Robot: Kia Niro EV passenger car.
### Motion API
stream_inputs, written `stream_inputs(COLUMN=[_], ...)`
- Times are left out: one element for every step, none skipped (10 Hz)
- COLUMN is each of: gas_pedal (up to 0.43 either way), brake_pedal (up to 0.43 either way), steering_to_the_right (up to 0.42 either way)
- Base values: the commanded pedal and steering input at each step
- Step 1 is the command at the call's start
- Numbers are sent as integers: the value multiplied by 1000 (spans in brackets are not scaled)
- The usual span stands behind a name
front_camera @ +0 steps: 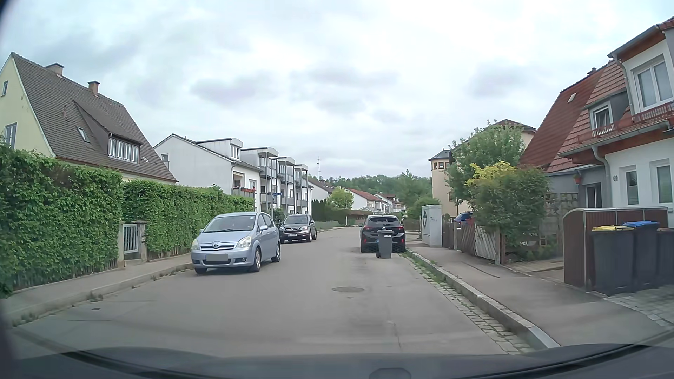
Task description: Follow the waypoints while adhering to traffic rules and regulations
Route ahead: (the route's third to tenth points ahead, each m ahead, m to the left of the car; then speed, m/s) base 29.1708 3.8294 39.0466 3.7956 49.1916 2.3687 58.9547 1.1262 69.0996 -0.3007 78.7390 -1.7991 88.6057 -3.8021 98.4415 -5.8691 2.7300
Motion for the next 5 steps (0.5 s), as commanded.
stream_inputs(gas_pedal=[0,0,0,0,0], brake_pedal=[0,0,0,0,0], steering_to_the_right=[-39,-40,-41,-43,-45])
